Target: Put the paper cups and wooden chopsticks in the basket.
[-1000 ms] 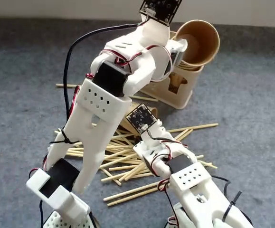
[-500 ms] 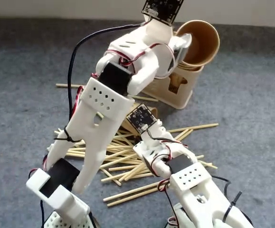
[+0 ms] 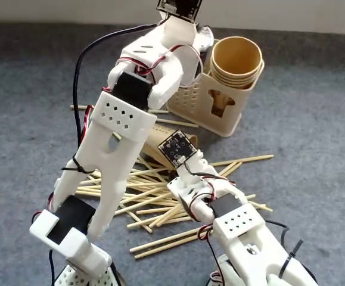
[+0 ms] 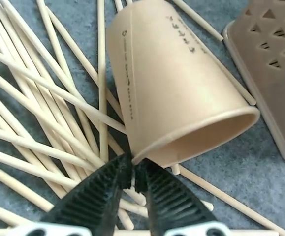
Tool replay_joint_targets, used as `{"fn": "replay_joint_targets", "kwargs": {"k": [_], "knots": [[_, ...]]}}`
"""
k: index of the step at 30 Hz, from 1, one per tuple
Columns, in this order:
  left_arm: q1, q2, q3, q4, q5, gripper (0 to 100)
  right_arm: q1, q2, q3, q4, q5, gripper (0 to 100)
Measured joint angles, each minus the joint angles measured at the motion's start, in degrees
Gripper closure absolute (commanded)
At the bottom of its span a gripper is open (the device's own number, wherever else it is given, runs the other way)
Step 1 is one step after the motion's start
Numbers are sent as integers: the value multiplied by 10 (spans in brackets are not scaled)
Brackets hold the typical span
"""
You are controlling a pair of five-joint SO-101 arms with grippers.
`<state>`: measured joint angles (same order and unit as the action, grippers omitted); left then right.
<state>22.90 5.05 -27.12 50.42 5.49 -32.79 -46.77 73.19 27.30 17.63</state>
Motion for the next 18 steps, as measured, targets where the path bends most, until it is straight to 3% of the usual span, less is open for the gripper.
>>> {"fn": "replay_joint_targets", "kwargs": {"k": [6,13,18], "knots": [[2,-4,0,13,0,933,0,0,0,0,0,992],[2,-86,0,83,0,933,0,0,0,0,0,992],[-40,-143,0,163,0,933,0,0,0,0,0,992]]}}
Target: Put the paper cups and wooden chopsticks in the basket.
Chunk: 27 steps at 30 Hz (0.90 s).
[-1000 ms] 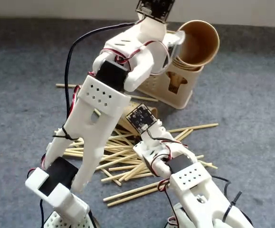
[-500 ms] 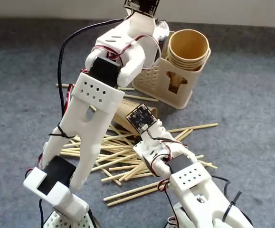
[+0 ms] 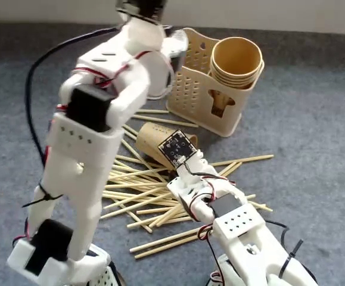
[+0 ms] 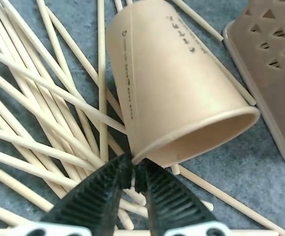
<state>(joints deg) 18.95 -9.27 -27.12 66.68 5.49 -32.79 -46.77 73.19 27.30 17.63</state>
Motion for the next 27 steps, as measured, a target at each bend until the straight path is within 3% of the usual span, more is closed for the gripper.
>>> {"fn": "replay_joint_targets", "kwargs": {"k": [8,13,27], "knots": [[-99,-45,-1,125,0,931,0,0,0,3,0,992],[-136,-46,-1,193,0,933,0,-19,-6,66,2,992],[-164,-46,17,292,0,934,0,-285,-23,224,2,992]]}}
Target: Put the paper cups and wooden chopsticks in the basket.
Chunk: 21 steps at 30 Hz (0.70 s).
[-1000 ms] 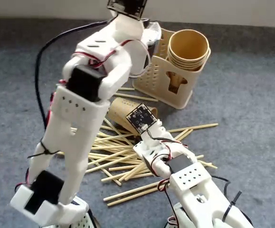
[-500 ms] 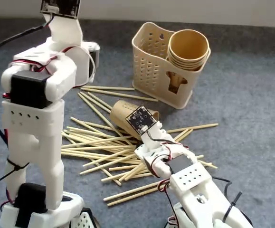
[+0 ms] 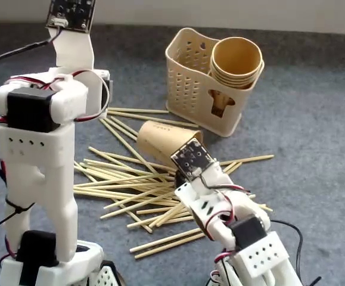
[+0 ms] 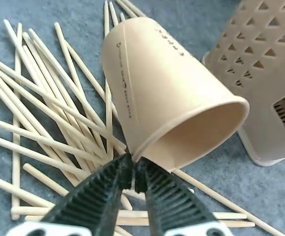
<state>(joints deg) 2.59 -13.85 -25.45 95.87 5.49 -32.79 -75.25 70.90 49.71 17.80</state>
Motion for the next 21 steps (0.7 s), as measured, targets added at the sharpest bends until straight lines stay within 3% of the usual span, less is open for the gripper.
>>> {"fn": "replay_joint_targets", "kwargs": {"k": [14,21], "knots": [[2,0,162,-12,0,994,0,-141,0,45,0,992],[55,-23,188,-18,0,995,-20,-151,0,45,0,992]]}}
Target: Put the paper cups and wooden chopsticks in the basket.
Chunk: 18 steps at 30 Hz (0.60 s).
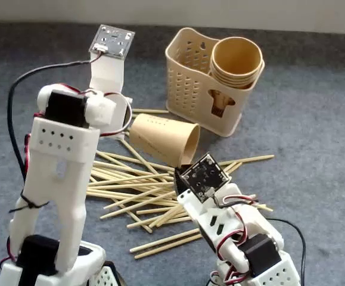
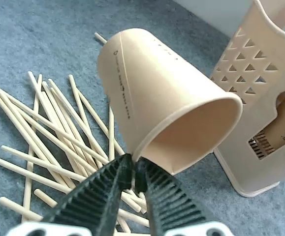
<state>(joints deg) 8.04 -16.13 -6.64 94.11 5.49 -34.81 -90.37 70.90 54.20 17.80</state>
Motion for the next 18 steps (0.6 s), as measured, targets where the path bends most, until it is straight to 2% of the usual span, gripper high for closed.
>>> {"fn": "replay_joint_targets", "kwargs": {"k": [6,18], "knots": [[47,-75,65,-35,0,995,-2,-2,0,0,0,992],[64,-156,386,-293,0,995,-2,-3,0,0,-22,992]]}}
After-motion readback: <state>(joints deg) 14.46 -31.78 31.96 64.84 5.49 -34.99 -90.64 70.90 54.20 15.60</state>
